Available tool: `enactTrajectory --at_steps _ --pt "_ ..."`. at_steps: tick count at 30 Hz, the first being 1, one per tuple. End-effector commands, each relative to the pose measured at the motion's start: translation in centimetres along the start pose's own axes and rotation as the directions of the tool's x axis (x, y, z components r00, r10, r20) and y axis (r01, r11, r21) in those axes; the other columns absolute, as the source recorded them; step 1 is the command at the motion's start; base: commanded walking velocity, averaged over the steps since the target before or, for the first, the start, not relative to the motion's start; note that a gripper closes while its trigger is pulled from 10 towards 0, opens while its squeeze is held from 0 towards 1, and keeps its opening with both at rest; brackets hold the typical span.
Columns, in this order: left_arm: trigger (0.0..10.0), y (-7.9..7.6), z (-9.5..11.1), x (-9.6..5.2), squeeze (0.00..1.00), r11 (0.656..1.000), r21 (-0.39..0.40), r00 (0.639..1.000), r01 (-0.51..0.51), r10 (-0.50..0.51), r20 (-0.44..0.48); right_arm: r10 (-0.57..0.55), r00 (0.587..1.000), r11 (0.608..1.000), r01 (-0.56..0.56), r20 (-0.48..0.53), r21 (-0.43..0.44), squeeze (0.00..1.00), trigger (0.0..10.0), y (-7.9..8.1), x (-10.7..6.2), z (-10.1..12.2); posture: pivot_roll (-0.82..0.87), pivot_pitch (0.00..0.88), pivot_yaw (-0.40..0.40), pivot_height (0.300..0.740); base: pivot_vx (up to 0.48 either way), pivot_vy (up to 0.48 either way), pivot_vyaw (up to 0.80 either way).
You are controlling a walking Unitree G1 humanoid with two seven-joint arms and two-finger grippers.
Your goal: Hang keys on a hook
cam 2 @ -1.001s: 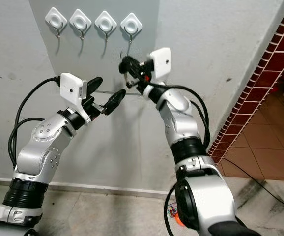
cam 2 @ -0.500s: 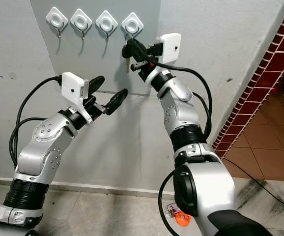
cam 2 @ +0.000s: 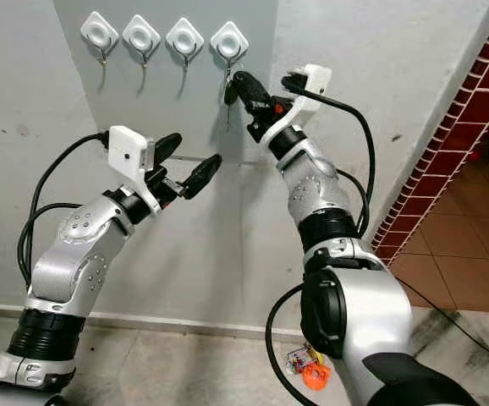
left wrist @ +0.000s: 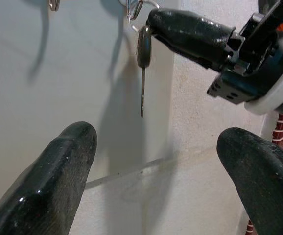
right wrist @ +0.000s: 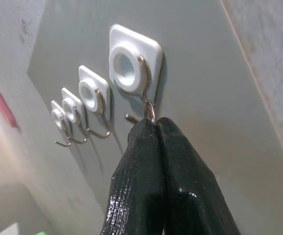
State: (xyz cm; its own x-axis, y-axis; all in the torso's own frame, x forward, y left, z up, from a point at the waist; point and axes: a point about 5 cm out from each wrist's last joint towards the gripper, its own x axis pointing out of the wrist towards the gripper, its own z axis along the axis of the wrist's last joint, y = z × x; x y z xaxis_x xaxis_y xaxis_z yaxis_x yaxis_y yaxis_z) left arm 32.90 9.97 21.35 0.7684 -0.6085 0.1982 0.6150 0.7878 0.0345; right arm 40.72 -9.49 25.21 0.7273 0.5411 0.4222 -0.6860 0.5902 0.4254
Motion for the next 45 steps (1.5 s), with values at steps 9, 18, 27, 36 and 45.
enactTrajectory --at_steps 9,18,27,36,45 --pt "10.0 0.1 0.8 0.0 0.00 1.000 -0.001 1.000 -0.018 0.018 0.020 0.007 1.000 0.990 -0.003 -0.028 0.139 1.00 10.0 -0.2 -1.1 -2.5 0.05 0.000 -0.010 0.740 0.000 0.000 0.00" --pt "10.0 0.7 0.5 -0.1 0.00 0.996 0.002 0.996 -0.087 0.087 0.013 -0.084 0.996 0.922 0.085 0.019 -0.378 1.00 10.0 -0.5 -2.2 -2.3 0.04 0.000 -0.008 0.740 0.000 0.000 0.00" --pt "10.0 1.4 -1.2 -1.2 0.00 0.982 -0.026 0.982 -0.189 0.188 -0.019 -0.128 0.984 0.753 0.177 0.123 -0.634 1.00 10.0 -1.2 -5.6 -2.3 0.03 0.000 0.003 0.740 0.000 0.000 0.00" --pt "10.0 2.6 -3.6 -4.0 0.00 0.946 -0.059 0.948 -0.318 0.315 -0.046 -0.274 0.926 0.665 0.377 0.259 -0.644 1.00 10.0 -3.0 -11.6 -1.6 0.00 0.000 0.020 0.740 0.000 0.000 0.00" --pt "10.0 3.9 -7.8 -6.3 0.00 0.892 -0.027 0.886 -0.452 0.446 -0.125 -0.465 0.852 0.572 0.496 0.240 -0.653 1.00 10.0 -4.0 -18.4 -3.8 -0.04 0.000 0.035 0.740 0.000 0.000 0.00"
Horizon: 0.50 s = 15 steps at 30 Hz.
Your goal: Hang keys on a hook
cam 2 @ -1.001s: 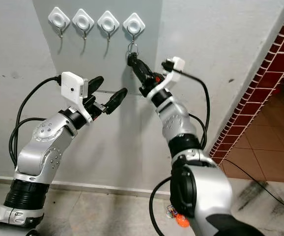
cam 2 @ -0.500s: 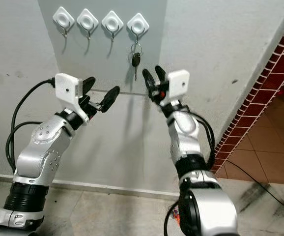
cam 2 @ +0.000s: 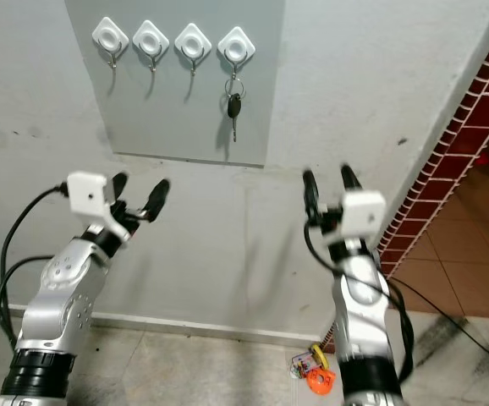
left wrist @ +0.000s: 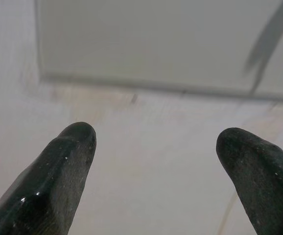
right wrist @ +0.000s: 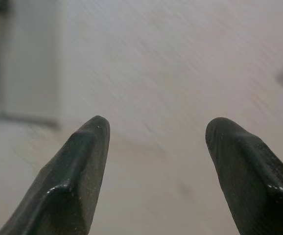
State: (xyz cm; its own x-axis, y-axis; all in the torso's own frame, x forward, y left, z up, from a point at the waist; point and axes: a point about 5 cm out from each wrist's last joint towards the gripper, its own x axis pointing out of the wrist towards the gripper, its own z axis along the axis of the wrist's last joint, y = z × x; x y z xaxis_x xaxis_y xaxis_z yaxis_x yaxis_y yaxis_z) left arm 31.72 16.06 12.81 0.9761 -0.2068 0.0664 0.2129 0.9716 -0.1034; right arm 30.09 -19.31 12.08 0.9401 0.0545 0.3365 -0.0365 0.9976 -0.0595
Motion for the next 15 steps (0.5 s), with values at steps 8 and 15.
enactTrajectory --at_steps 8,15 --pt "10.0 1.7 -3.8 -0.6 0.00 0.996 -0.045 0.996 -0.082 0.080 -0.045 -0.120 0.969 0.993 0.112 -0.214 -0.048 1.00 10.0 -1.3 -5.1 -4.1 -0.07 0.000 0.056 0.740 0.000 0.000 0.00" --pt "10.0 0.8 -7.4 -1.1 0.00 0.996 -0.026 0.982 -0.085 0.080 -0.169 -0.138 0.917 0.990 0.124 -0.373 -0.061 0.06 10.0 -0.8 -7.7 -7.1 -0.08 0.000 0.069 0.740 0.000 0.000 0.00"
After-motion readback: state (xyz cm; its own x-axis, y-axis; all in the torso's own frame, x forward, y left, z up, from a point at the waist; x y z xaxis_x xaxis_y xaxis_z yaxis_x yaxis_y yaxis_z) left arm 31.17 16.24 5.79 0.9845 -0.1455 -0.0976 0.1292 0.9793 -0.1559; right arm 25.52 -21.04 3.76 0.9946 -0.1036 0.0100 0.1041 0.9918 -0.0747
